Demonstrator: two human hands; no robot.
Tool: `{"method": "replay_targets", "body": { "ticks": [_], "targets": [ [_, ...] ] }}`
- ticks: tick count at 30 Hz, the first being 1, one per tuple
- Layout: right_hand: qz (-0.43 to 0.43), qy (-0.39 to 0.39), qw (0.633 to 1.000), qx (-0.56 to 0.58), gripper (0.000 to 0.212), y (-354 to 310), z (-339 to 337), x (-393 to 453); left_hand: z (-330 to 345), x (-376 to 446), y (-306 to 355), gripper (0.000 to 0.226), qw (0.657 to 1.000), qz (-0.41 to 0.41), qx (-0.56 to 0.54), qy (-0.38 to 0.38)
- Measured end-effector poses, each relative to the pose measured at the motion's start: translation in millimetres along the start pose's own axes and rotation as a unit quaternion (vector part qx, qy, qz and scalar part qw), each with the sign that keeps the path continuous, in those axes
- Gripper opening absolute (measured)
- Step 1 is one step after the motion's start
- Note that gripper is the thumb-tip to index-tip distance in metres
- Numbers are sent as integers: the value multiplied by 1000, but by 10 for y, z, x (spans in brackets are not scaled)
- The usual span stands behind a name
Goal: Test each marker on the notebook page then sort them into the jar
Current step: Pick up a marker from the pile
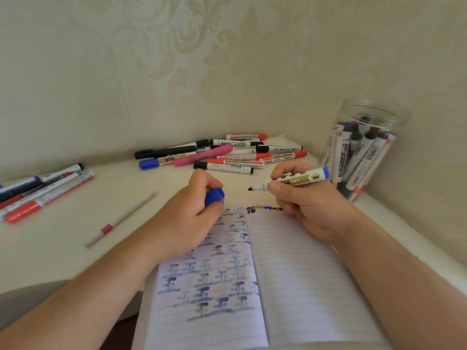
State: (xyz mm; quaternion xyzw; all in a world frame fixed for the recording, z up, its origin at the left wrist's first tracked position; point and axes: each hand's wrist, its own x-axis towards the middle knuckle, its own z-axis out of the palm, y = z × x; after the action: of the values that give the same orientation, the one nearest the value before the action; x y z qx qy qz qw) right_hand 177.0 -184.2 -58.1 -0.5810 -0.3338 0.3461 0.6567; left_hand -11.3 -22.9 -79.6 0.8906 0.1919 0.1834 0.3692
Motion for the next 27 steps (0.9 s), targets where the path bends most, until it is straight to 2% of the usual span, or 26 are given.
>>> {"method": "replay_targets", "body": {
  "ticks": [2, 5, 11, 14, 17, 21, 27],
  "targets": [
    [8, -18, 1000, 11, 5, -12, -27, -3, 9, 15, -6, 17, 1000, 9, 13, 11],
    [29, -29, 998, 41, 31, 13, -56, 31, 12, 29, -10, 23, 1000, 9, 24, 2],
    [24, -33, 999, -21, 36, 55, -44, 44, 15, 10, 22, 25, 999, 18, 37, -12],
    [18, -32, 998, -60, 28, 51, -7, 26, 19, 8, 30, 25, 999, 23, 41, -9],
    [15, -33, 994, -99, 8, 34, 26, 14, 21, 5, 34, 26, 999, 28, 38, -6],
    [7, -36, 995, -98, 8, 37, 17, -2, 0, 12, 8, 30, 999, 22, 1, 25],
    [-17, -39, 990, -135, 10, 57, 7, -32, 18, 28, 34, 26, 1000, 15, 4, 12]
  ]
}}
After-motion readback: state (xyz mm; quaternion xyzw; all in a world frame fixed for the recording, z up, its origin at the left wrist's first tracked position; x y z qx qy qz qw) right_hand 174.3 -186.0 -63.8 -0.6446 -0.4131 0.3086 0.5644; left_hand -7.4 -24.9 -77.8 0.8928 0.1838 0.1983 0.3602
